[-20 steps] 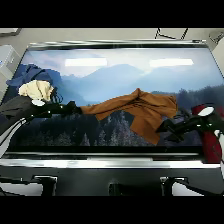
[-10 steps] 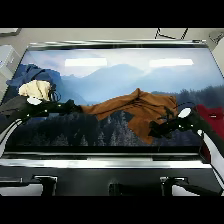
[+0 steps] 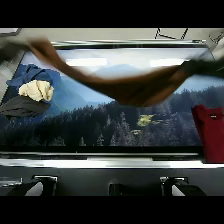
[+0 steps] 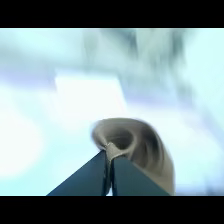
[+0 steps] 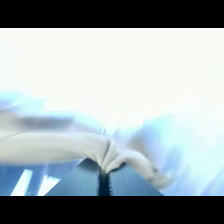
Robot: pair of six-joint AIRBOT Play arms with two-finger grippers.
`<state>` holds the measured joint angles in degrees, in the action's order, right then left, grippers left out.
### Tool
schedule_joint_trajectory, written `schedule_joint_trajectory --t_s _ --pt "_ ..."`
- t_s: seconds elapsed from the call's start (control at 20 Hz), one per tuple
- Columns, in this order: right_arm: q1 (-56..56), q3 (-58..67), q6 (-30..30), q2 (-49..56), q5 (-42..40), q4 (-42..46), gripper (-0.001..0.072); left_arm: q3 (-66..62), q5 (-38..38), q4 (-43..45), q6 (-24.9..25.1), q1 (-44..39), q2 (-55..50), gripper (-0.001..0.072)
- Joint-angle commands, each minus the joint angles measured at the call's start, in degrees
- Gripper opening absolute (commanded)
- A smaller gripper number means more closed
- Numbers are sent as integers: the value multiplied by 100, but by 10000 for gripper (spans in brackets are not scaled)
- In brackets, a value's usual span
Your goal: Fold the clothes and pants, and hang the long-sleeved shirts on hangers.
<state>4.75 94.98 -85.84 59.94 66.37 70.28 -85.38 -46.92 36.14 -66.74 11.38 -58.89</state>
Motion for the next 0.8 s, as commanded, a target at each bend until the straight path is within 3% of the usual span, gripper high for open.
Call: schedule_joint_trajectory --t_s 0.0,0.25,0.5,0.6,0.75 --pt "-9 2138 -581 -798 -315 1231 39 -1366 -20 1137 -1412 758 1032 18" --pt "-9 2166 -715 -1292 109 1189 39 -1403 -256 1209 -1635 804 1875 18" --pt "-9 2166 -680 -1292 -846 1185 39 -1403 -267 1222 -1574 809 2262 18" --pt "-9 2166 -612 -1204 -990 1191 39 -1355 -852 1307 -1578 809 2210 18" --pt "-9 2118 -448 -708 -293 1187 40 -588 -2020 1303 -1574 811 2061 18"
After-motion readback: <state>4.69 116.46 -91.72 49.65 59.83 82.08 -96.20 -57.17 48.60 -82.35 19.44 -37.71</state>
